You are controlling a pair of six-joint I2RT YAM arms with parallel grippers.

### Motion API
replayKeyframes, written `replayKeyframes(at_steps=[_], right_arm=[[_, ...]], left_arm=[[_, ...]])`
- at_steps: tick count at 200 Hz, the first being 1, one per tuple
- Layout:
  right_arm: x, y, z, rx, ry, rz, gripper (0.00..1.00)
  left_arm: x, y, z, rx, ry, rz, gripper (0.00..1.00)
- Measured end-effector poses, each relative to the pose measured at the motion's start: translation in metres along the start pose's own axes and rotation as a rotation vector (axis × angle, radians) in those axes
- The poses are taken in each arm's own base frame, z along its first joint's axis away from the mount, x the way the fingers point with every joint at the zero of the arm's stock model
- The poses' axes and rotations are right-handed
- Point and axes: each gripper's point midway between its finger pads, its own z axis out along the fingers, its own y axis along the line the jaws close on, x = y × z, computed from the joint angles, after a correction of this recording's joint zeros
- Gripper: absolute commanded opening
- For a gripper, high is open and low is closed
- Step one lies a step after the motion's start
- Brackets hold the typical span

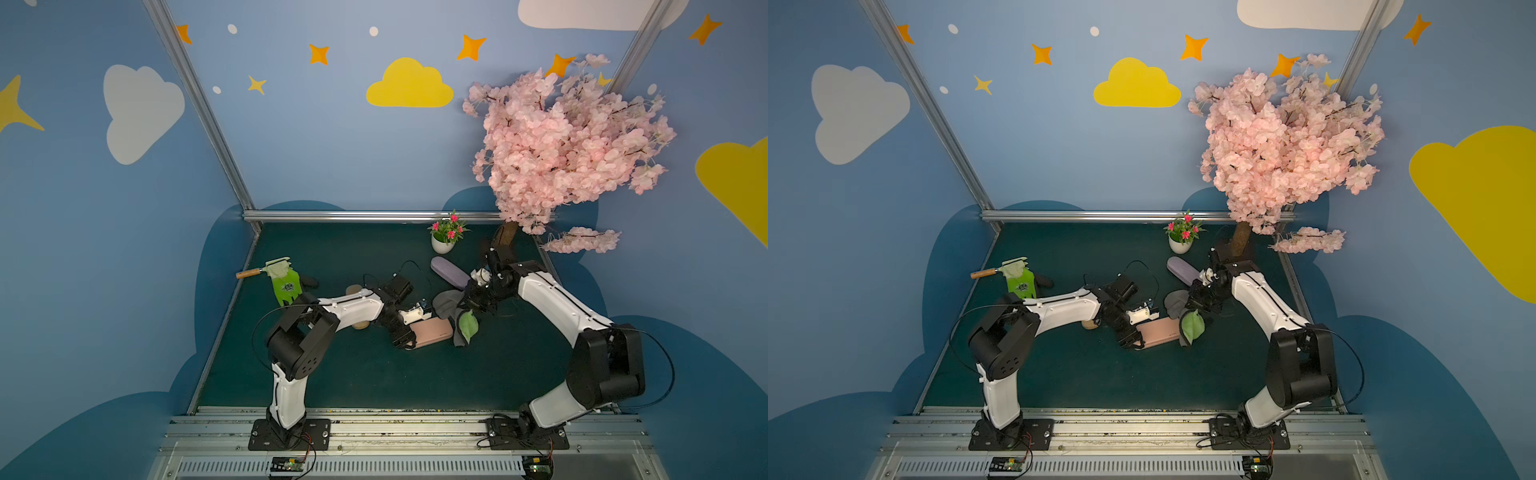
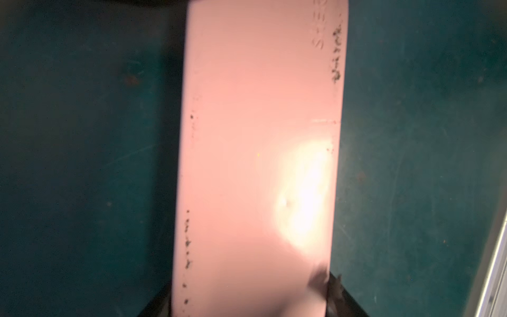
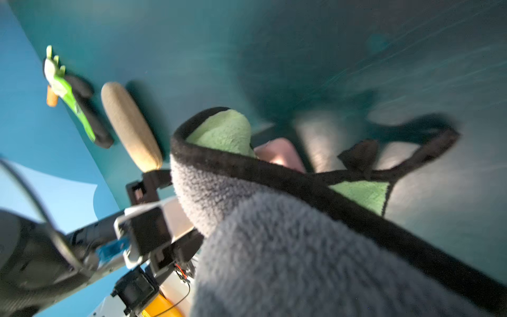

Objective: Wipe the eyeglass case
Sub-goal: Wipe the dirt from the eyeglass case.

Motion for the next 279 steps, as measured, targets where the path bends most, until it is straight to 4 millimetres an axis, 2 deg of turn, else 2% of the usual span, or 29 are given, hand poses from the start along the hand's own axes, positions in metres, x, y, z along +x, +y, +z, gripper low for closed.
replayKeyframes(at_steps=[22, 41, 54, 72, 95, 122, 157, 169, 188, 202, 214, 234, 242, 255, 279], right_arm=[[0.023, 0.029, 0.011, -0.051, 0.034, -0.036, 0.0], [0.039, 0.045, 0.036, -0.098, 0.095, -0.024, 0.0], [0.046, 0.042, 0.055, -0.103, 0.136, 0.022, 0.0], [0.058, 0.028, 0.082, -0.09, 0.2, 0.098, 0.0], [0.068, 0.016, 0.105, -0.073, 0.287, 0.149, 0.0], [0.057, 0.005, 0.102, -0.089, 0.328, 0.164, 0.0], [0.009, -0.039, 0.074, 0.046, 0.176, 0.156, 0.0], [0.002, -0.046, 0.069, 0.117, 0.129, 0.115, 0.0], [0.01, -0.035, 0.073, 0.192, 0.118, 0.015, 0.0], [0.03, -0.009, 0.083, 0.167, 0.157, -0.06, 0.0], [0.055, 0.012, 0.095, 0.115, 0.223, -0.097, 0.0], [0.078, 0.024, 0.106, 0.049, 0.308, -0.061, 0.0], [0.081, 0.024, 0.109, 0.031, 0.331, -0.044, 0.0], [0.075, 0.018, 0.107, 0.009, 0.337, -0.007, 0.0], [0.045, -0.014, 0.092, 0.031, 0.295, 0.085, 0.0]], left_arm=[[-0.001, 0.0, 0.001, -0.012, -0.006, -0.033, 0.49], [-0.001, 0.0, 0.001, -0.023, -0.013, -0.046, 0.44], [-0.001, 0.0, 0.001, -0.03, -0.022, -0.055, 0.4], [-0.002, 0.001, 0.001, -0.038, -0.036, -0.059, 0.34], [-0.001, 0.001, 0.002, -0.05, -0.049, -0.058, 0.26], [-0.001, 0.001, 0.002, -0.061, -0.064, -0.057, 0.17], [0.0, 0.0, 0.002, -0.065, -0.086, -0.056, 0.1], [-0.001, -0.001, 0.002, -0.063, -0.087, -0.055, 0.1], [-0.001, -0.002, 0.003, -0.06, -0.087, -0.06, 0.08], [-0.001, -0.002, 0.003, -0.059, -0.088, -0.071, 0.08], [-0.001, -0.002, 0.003, -0.059, -0.089, -0.081, 0.08], [0.0, -0.001, 0.001, -0.058, -0.087, -0.106, 0.07], [0.001, -0.001, 0.001, -0.062, -0.085, -0.105, 0.07], [0.001, -0.001, 0.001, -0.063, -0.085, -0.109, 0.05], [0.0, -0.001, 0.001, -0.064, -0.085, -0.114, 0.03]])
